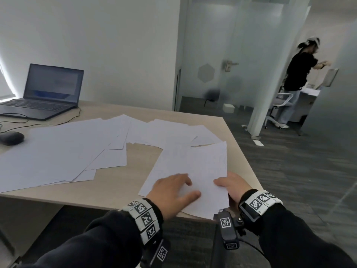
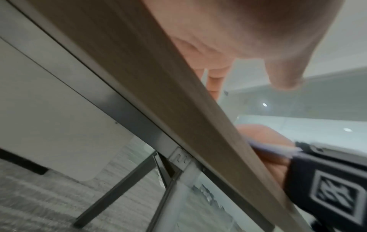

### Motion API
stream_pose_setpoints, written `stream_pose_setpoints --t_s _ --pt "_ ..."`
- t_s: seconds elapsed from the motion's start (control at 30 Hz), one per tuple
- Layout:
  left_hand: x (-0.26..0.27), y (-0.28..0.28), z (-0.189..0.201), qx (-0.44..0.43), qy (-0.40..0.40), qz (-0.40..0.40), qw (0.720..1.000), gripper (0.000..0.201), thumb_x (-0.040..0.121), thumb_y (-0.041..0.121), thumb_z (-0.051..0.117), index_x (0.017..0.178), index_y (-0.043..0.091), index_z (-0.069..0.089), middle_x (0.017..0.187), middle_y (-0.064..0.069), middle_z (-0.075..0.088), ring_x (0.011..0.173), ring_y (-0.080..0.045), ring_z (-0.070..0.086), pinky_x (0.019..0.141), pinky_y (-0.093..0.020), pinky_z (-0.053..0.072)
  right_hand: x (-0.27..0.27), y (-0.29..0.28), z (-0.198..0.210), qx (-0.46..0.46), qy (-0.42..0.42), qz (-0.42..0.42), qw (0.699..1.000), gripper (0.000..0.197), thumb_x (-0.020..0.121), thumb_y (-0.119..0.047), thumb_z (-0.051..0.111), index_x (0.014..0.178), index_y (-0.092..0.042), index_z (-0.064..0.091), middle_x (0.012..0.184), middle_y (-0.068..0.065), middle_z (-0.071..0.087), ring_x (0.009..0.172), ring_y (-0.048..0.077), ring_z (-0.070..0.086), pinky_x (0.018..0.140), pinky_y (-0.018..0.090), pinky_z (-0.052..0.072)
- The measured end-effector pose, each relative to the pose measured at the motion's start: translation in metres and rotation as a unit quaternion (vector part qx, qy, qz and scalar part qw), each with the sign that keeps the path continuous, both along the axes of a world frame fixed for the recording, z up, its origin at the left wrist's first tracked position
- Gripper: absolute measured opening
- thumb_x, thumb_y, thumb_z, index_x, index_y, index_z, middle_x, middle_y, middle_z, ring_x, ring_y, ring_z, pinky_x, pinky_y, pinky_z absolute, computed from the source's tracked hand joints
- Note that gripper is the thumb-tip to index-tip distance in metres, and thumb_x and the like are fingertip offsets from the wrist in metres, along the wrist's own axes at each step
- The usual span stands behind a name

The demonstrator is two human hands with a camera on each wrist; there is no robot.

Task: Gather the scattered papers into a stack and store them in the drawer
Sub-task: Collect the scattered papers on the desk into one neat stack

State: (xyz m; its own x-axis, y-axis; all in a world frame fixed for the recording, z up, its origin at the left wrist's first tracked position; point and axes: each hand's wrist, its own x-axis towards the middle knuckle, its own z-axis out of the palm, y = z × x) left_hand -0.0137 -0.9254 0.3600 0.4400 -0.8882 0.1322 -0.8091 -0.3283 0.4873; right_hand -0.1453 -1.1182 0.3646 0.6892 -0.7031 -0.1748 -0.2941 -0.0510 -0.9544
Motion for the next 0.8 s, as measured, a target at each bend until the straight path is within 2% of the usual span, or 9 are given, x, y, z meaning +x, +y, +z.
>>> stream_pose_setpoints --t_s 0.1,0.17,0.27,0.4,0.53,0.6,0.67,0.73,0.8 --pt "0.024 0.01 -0.001 0.034 -0.028 0.148 0.988 0.064 0.082 0.075 0.031 0.133 0.038 0.043 0.16 0.007 0.024 0.147 -0.016 0.023 0.118 -0.048 0.022 0.0 0.0 -0.001 -0.006 -0.003 0.006 1.0 0.013 0.08 -0.004 0.068 0.093 -0.006 0.071 0.108 0.024 0.073 0.099 0.038 0.069 0.099 0.05 0.049" --pt "0.041 0.018 -0.007 0.086 -0.016 0.194 0.977 0.071 0.08 0.072 0.033 0.142 0.037 0.033 0.161 0.003 0.021 0.149 -0.021 0.016 0.118 -0.049 0.018 -0.001 0.001 -0.001 0.005 -0.013 0.009 1.0 0.028 0.068 -0.014 0.067 0.093 -0.003 0.072 0.105 0.025 0.074 0.096 0.039 0.07 0.097 0.051 0.05" --pt "0.045 0.027 -0.014 0.117 -0.03 0.169 0.978 0.079 0.079 0.074 0.03 0.149 0.037 0.024 0.162 0.005 0.019 0.15 -0.019 0.012 0.12 -0.047 0.012 -0.002 0.005 0.002 0.0 -0.019 0.014 1.0 0.03 0.07 -0.018 0.067 0.095 -0.001 0.071 0.103 0.026 0.074 0.092 0.037 0.07 0.094 0.048 0.051" --pt "0.034 0.032 -0.011 0.137 -0.036 0.129 0.982 0.082 0.079 0.077 0.028 0.151 0.039 0.017 0.163 0.01 0.012 0.152 -0.017 0.004 0.121 -0.049 0.004 -0.001 0.009 0.003 -0.018 -0.004 0.02 1.0 0.015 0.096 -0.009 0.059 0.105 -0.003 0.07 0.106 0.018 0.075 0.095 0.033 0.07 0.091 0.041 0.051" --pt "0.032 0.036 -0.007 0.148 -0.036 0.107 0.983 0.083 0.077 0.078 0.029 0.15 0.04 0.019 0.163 0.014 0.013 0.151 -0.016 0.003 0.121 -0.05 0.002 -0.002 0.014 0.007 -0.023 0.05 0.024 0.998 0.027 0.097 -0.025 0.059 0.109 -0.004 0.072 0.094 0.01 0.079 0.091 0.032 0.073 0.082 0.034 0.051" --pt "0.03 0.037 -0.005 0.15 -0.036 0.093 0.984 0.081 0.078 0.076 0.03 0.149 0.04 0.021 0.162 0.015 0.014 0.151 -0.016 0.003 0.12 -0.051 0.002 -0.007 0.018 0.017 -0.041 0.109 0.032 0.993 0.037 0.098 -0.039 0.056 0.104 -0.006 0.073 0.088 0.01 0.078 0.084 0.033 0.073 0.074 0.029 0.048" --pt "0.028 0.038 -0.004 0.149 -0.036 0.079 0.985 0.078 0.077 0.075 0.031 0.147 0.041 0.026 0.161 0.016 0.016 0.151 -0.016 0.004 0.12 -0.052 0.002 -0.013 0.018 0.027 -0.089 0.177 0.029 0.98 0.045 0.099 -0.049 0.05 0.096 -0.01 0.072 0.078 0.001 0.074 0.072 0.021 0.069 0.065 0.025 0.045" --pt "0.027 0.04 -0.004 0.144 -0.035 0.067 0.987 0.073 0.077 0.075 0.032 0.144 0.043 0.03 0.16 0.018 0.019 0.151 -0.015 0.006 0.12 -0.052 0.003 -0.021 0.012 0.035 -0.147 0.243 -0.012 0.959 0.054 0.097 -0.057 0.044 0.083 -0.01 0.068 0.064 0.0 0.064 0.057 0.019 0.058 0.057 0.027 0.039" --pt "0.025 0.043 -0.003 0.135 -0.034 0.061 0.988 0.068 0.079 0.073 0.035 0.142 0.044 0.033 0.159 0.019 0.022 0.151 -0.015 0.008 0.12 -0.052 0.004 -0.029 0.001 0.039 -0.17 0.276 -0.066 0.944 0.059 0.097 -0.058 0.041 0.083 -0.007 0.065 0.055 0.002 0.051 0.045 0.019 0.044 0.05 0.028 0.031"
